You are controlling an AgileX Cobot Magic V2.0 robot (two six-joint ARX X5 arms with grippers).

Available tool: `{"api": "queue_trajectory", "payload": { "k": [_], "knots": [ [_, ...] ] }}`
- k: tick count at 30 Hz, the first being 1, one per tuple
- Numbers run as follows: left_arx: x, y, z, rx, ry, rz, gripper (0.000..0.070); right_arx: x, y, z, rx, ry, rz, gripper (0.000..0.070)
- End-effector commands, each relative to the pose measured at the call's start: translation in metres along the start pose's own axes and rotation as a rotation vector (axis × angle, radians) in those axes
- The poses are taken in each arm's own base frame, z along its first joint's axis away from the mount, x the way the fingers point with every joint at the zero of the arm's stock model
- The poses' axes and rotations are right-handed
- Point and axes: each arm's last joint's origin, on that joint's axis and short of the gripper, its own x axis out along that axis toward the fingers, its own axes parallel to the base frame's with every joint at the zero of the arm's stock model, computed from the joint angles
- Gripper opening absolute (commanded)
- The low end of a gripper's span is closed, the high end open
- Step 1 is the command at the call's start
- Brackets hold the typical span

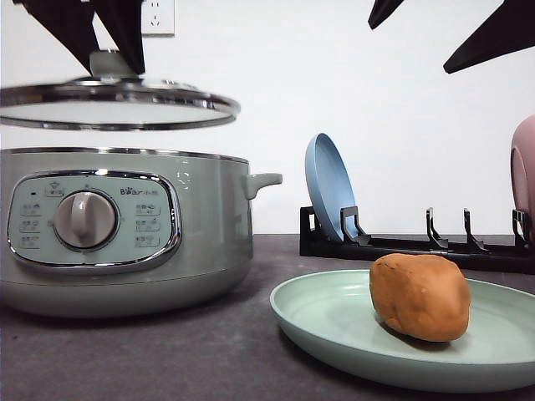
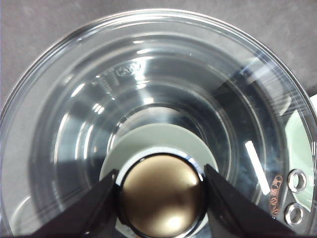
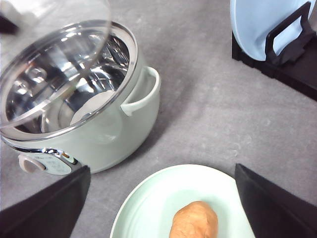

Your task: Transfer potato from steamer to green plate

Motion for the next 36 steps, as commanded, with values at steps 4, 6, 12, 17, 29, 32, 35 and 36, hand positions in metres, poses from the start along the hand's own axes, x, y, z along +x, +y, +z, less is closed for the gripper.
{"api": "queue_trajectory", "payload": {
  "k": [4,6,12,17,29,32,35,36],
  "knots": [
    [0.007,-0.001,0.009,0.004,-0.021,-0.002,0.0002,-0.001,0.002,0.003,-0.026,-0.004,-0.012,0.059],
    [0.009,-0.001,0.01,0.005,-0.016,-0.002,0.0002,-0.001,0.002,0.003,-0.026,-0.005,-0.013,0.059],
    [0.014,0.0,0.012,0.007,-0.017,0.001,0.0002,-0.001,0.002,0.003,-0.026,-0.005,-0.013,0.059],
    [0.017,0.0,0.013,0.007,-0.015,0.002,0.0002,-0.001,0.002,0.003,-0.026,-0.005,-0.013,0.059],
    [0.037,0.0,0.016,0.01,0.03,0.001,0.0002,-0.001,0.001,0.002,-0.026,0.004,-0.016,0.059],
    [0.039,0.0,0.016,0.013,0.03,0.004,0.0002,-0.001,0.001,0.001,-0.026,0.01,-0.018,0.059],
    [0.039,0.001,0.016,0.013,0.034,0.005,0.0002,-0.001,0.001,0.001,-0.026,0.011,-0.018,0.059],
    [0.04,0.001,0.016,0.013,0.035,0.005,0.0002,-0.001,0.001,0.001,-0.026,0.011,-0.018,0.059]
  ]
}}
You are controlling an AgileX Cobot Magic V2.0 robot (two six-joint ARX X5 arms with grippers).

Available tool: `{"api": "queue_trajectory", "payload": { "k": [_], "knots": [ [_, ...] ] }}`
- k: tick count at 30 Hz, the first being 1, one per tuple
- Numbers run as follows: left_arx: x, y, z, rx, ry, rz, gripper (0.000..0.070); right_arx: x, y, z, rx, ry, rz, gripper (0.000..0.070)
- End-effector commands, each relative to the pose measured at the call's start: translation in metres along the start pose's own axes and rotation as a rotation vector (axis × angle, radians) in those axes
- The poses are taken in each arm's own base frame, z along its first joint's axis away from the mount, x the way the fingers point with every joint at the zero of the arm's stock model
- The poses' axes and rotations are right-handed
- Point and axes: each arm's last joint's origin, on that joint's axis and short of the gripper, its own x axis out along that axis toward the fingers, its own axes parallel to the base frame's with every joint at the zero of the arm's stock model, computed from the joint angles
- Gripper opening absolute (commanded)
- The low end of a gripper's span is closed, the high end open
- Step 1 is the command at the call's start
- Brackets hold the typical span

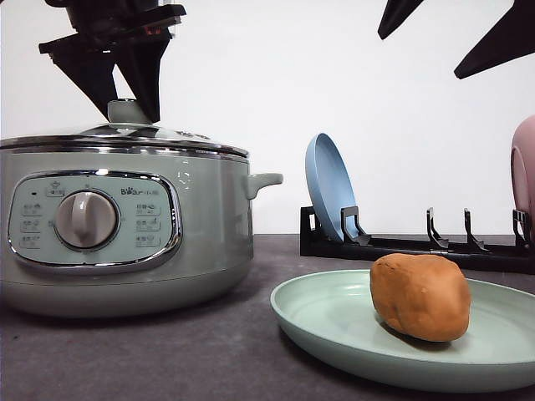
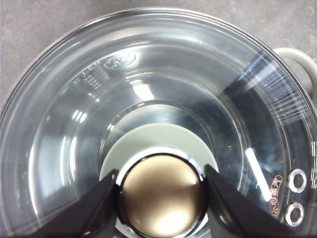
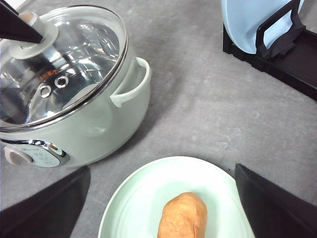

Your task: Transfer potato from steamer to green plate

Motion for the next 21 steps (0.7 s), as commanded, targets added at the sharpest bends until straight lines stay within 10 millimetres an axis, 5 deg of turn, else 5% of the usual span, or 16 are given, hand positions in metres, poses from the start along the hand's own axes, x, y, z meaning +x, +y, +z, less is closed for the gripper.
{"api": "queue_trajectory", "payload": {
  "k": [1,16,18,21],
  "knots": [
    [-0.002,-0.001,0.007,0.014,-0.039,0.005,0.0002,-0.001,0.002,0.004,-0.015,-0.014,0.007,0.059],
    [0.018,-0.001,0.008,0.012,0.034,0.001,0.0019,-0.001,0.002,0.004,-0.019,-0.011,0.006,0.059],
    [0.018,-0.002,0.007,0.011,0.041,-0.001,0.0088,-0.001,0.002,0.004,-0.019,-0.011,0.006,0.059],
    [0.017,-0.003,0.005,0.008,0.054,-0.001,0.0307,-0.001,0.002,0.004,-0.019,-0.011,0.006,0.059]
  ]
}}
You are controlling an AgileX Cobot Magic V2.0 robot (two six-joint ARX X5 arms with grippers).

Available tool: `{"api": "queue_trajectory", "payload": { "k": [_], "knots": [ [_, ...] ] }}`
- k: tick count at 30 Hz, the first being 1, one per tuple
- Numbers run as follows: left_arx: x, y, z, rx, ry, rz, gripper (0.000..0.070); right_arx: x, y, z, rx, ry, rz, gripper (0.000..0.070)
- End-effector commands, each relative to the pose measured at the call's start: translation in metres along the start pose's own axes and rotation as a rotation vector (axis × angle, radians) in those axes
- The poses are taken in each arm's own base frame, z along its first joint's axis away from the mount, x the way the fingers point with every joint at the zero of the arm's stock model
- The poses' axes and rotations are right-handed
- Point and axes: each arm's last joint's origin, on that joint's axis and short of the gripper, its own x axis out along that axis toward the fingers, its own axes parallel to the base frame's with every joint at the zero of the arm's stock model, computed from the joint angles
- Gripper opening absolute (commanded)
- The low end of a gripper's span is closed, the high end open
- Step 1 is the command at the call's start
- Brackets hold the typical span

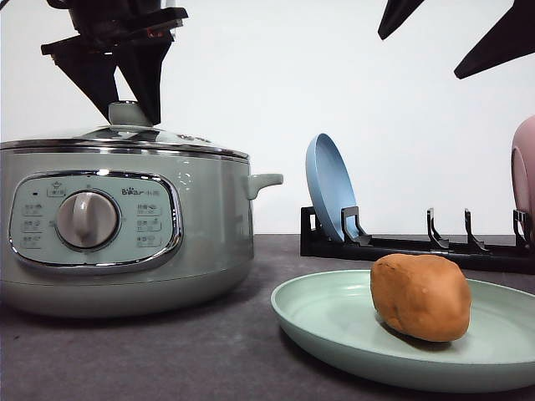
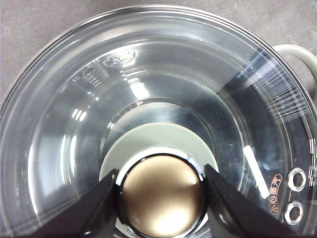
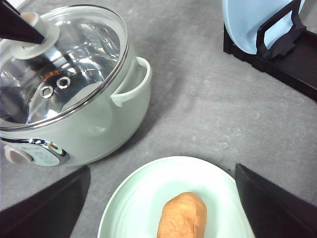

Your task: Transfer potato from steamer to green plate

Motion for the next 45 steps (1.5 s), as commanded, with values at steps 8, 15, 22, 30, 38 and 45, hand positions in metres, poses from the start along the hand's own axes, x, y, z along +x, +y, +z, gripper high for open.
{"api": "queue_trajectory", "payload": {
  "k": [8,15,22,30,38,45],
  "knots": [
    [-0.002,-0.002,0.002,0.007,0.0,-0.001,0.0571,-0.001,0.002,0.003,-0.018,-0.005,0.011,0.059],
    [-0.036,-0.003,-0.005,0.006,-0.096,0.001,0.0567,-0.001,0.002,0.001,-0.036,0.019,0.004,0.059],
    [-0.079,-0.01,-0.019,0.026,-0.205,-0.088,0.0553,-0.002,0.002,-0.001,-0.04,0.043,0.014,0.059],
    [-0.121,-0.026,-0.044,0.087,-0.267,-0.304,0.0553,-0.002,0.002,-0.006,-0.043,0.102,0.059,0.059],
    [-0.143,-0.036,-0.063,0.131,-0.272,-0.377,0.0549,-0.002,0.002,-0.008,-0.042,0.134,0.075,0.059],
    [-0.147,-0.039,-0.07,0.147,-0.254,-0.387,0.0548,-0.002,0.003,-0.009,-0.039,0.148,0.113,0.059]
  ]
}}
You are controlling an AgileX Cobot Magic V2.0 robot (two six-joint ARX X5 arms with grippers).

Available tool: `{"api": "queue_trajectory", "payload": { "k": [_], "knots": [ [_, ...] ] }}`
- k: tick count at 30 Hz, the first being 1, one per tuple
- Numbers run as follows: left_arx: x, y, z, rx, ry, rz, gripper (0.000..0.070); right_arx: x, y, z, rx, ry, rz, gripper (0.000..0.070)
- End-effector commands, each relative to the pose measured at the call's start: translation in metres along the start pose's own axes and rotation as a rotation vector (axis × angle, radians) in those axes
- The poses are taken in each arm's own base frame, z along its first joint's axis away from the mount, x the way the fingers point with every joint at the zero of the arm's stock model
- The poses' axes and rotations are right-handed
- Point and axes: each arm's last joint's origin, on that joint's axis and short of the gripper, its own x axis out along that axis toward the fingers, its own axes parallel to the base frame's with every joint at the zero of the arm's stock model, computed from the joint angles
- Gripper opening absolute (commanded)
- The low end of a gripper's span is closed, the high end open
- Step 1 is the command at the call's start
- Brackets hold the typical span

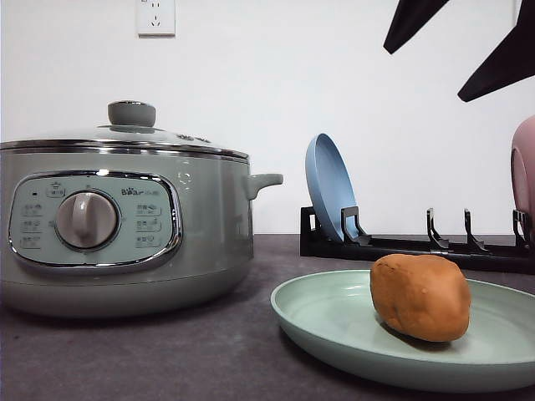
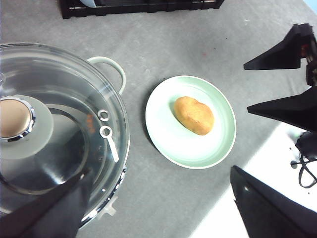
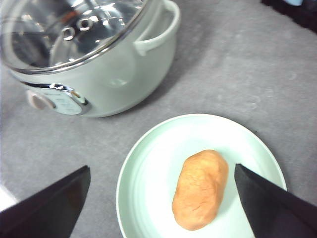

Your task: Transfer potato from steamer to green plate

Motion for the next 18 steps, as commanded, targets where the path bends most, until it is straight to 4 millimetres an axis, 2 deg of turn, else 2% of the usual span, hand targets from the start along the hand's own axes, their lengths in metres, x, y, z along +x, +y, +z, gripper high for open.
{"api": "queue_trajectory", "payload": {
  "k": [1,3,6,9,10,11,12,18],
  "knots": [
    [-0.0003,-0.0021,0.0031,0.014,-0.007,-0.011,0.0548,-0.0016,0.0028,0.0033,-0.015,-0.009,0.014,0.059],
    [-0.0003,-0.0021,0.0031,0.015,-0.007,-0.011,0.054,-0.0016,0.0026,0.0027,-0.014,-0.003,0.013,0.059],
    [-0.0003,-0.0021,0.0031,0.015,-0.007,-0.011,0.0413,-0.0016,0.0023,0.0018,-0.012,0.007,0.01,0.0569],
    [-0.0003,-0.0021,0.0032,0.015,-0.007,-0.011,0.0187,-0.0016,0.0019,0.0004,-0.011,0.02,0.006,0.0198],
    [-0.0003,-0.0021,0.0032,0.015,-0.007,-0.011,0.008,-0.0016,0.0018,0.0001,-0.016,0.023,0.005,0.0058],
    [-0.0003,-0.0021,0.0031,0.014,-0.007,-0.011,0.0023,-0.0016,0.0018,-0.0001,-0.022,0.025,0.004,0.0],
    [-0.0003,-0.0021,0.0031,0.014,-0.007,-0.011,0.0003,-0.0016,0.0018,-0.0002,-0.029,0.027,0.004,0.0001],
    [-0.0003,-0.0021,0.0032,0.014,-0.008,-0.011,0.0001,-0.0016,0.0017,-0.0001,-0.028,0.025,0.003,0.0001]
  ]
}}
